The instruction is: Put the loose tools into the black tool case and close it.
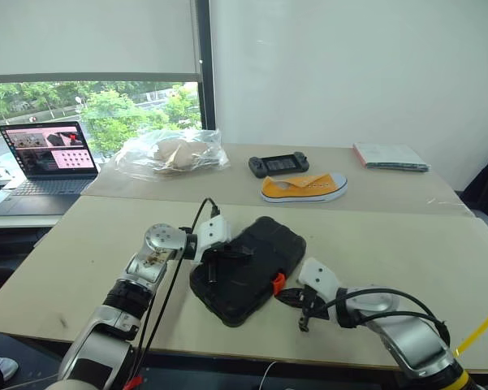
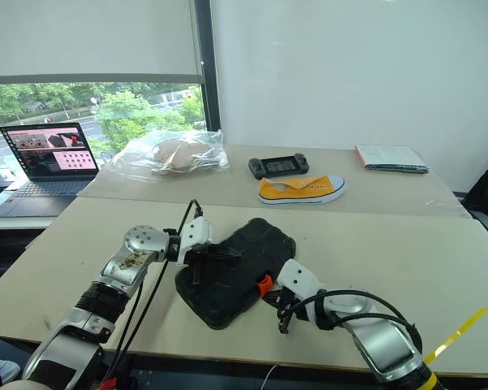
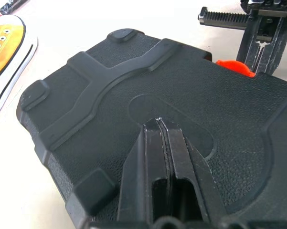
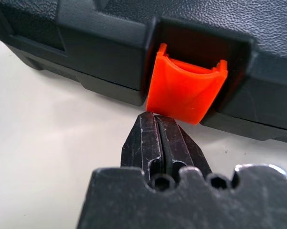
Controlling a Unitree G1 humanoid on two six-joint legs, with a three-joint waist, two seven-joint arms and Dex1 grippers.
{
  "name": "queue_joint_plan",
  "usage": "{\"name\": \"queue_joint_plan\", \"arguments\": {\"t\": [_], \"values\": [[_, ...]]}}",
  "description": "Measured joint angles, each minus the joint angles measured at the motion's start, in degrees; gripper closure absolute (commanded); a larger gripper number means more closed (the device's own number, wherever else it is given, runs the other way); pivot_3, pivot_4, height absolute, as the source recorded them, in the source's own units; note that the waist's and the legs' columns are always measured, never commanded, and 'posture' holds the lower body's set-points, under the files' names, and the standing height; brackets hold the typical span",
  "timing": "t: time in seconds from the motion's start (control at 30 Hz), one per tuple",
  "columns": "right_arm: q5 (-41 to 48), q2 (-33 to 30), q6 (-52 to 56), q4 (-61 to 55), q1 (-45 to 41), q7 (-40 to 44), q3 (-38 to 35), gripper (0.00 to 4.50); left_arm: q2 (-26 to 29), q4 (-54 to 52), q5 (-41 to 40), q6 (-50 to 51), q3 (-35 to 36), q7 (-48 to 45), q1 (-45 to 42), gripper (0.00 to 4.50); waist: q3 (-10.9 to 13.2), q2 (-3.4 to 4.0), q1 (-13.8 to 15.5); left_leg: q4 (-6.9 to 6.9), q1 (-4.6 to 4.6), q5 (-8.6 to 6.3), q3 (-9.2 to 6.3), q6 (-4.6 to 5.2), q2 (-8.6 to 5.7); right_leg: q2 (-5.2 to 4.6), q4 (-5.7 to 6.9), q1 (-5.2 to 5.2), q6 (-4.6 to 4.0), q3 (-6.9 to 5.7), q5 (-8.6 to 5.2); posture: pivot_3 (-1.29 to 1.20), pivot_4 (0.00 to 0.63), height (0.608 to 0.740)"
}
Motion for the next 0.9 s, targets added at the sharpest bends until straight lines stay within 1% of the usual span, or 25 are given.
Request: {"name": "queue_joint_plan", "arguments": {"t": [0.23, 0.37, 0.57, 0.9], "values": [[2.2, -3.1, -0.1, -5.8, 4.5, 0.8, -3.8, 4.46, -0.9, 0.1, 0.0, -0.3, -0.1, 0.0, 0.0, 4.50, -0.1, 0.24, 0.8, -0.08, -0.07, -0.06, -0.04, 0.09, 0.00, -0.05, -0.32, 0.08, 0.02, -0.09, 0.01, 0.00, 0.150, 0.740], [2.7, -3.8, -0.4, -6.6, 6.1, 0.5, -5.0, 4.46, -1.1, 0.1, 0.0, -0.3, -0.1, -0.1, 0.0, 4.50, -0.2, 0.33, 0.9, -0.12, -0.09, -0.10, -0.06, 0.16, 0.00, -0.03, -0.56, 0.14, 0.11, -0.11, 0.07, 0.00, 0.150, 0.740], [2.6, -2.8, -0.6, -5.5, 4.6, 0.3, -4.6, 4.46, -1.0, 0.2, 0.1, -0.3, -0.1, -0.1, 0.0, 4.50, -0.3, 0.43, 0.8, -0.14, -0.11, -0.11, -0.07, 0.18, 0.00, -0.02, -0.61, 0.13, 0.14, -0.11, 0.08, 0.00, 0.150, 0.740], [0.9, -0.5, -3.9, 0.0, 1.4, 0.5, -2.4, 4.46, 0.0, 0.9, 0.2, -0.6, 0.0, 0.2, 0.0, 4.50, -0.3, 0.46, 0.1, -0.14, -0.08, -0.07, -0.08, 0.11, 0.04, 0.02, -0.62, 0.12, 0.16, -0.07, 0.25, 0.00, 0.150, 0.740]]}}
